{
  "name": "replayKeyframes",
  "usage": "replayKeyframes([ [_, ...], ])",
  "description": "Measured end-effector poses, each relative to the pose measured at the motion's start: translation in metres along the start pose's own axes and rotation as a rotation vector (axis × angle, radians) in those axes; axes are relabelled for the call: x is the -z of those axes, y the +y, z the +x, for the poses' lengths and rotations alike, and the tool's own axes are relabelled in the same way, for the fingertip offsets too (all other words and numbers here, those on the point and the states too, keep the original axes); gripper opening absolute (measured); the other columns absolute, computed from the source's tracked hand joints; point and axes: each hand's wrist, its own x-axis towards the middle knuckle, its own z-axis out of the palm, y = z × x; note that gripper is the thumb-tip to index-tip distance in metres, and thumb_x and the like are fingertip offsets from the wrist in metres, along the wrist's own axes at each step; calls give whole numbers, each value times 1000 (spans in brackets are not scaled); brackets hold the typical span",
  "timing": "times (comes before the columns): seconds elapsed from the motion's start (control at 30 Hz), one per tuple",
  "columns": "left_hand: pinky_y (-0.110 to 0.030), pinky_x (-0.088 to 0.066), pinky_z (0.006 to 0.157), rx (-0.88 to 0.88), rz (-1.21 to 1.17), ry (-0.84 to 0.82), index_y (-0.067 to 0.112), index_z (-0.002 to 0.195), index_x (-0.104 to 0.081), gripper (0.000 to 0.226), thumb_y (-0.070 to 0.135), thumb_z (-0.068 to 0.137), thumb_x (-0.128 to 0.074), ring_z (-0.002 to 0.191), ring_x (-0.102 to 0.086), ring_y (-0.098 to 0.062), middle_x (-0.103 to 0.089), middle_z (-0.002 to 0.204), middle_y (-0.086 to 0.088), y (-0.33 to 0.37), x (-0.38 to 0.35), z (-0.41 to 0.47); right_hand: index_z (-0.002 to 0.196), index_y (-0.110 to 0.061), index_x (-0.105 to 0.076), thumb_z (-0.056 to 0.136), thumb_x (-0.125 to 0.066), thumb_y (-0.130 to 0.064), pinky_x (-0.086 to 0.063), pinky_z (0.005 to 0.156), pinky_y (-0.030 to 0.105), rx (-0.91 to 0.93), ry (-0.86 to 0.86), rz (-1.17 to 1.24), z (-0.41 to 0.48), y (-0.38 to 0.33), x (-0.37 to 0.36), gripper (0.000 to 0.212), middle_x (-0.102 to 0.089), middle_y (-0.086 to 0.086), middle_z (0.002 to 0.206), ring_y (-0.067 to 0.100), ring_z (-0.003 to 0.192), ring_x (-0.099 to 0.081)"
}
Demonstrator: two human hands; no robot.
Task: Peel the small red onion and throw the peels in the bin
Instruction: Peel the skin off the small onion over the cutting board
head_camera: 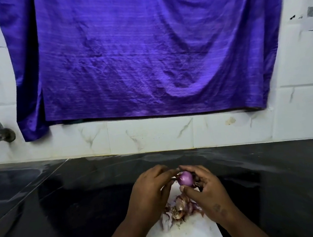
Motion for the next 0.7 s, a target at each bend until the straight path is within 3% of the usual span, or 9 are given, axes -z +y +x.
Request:
replayKeyframes([
  [0.2,-21,-53,74,-70,37,73,26,109,-78,20,21,89,-78,91,-66,-7,-73,101,10,-3,-2,-2,126,-40,-69,89,-77,-24,-56,96,24,-48,-22,-12,-2,-3,0,42,-70,-18,126,-3,115,-65],
  [0.47,-27,-54,70,-146,146,74,20,105,-76,18,26,94,-62,89,-64,-12,-71,100,5,0,-5,-2,116,-39,-72,89,-69,-41,-58,94,26,-70,-41,44,-2,-7,-2,27,-74,-25,114,0,109,-69],
  [0.63,-27,-53,69,-166,139,73,19,106,-74,18,24,95,-61,87,-61,-12,-69,99,4,-1,-8,-1,115,-25,-75,95,-57,-35,-54,82,17,-69,-87,98,-2,-13,-1,29,-77,-13,108,1,98,-71],
  [0.7,-26,-55,75,-78,41,63,25,111,-70,17,26,97,-61,93,-61,-8,-68,105,10,3,-7,0,114,-25,-75,95,-58,-34,-55,84,19,-86,-79,129,-2,-12,-2,28,-77,-10,109,4,100,-71],
])
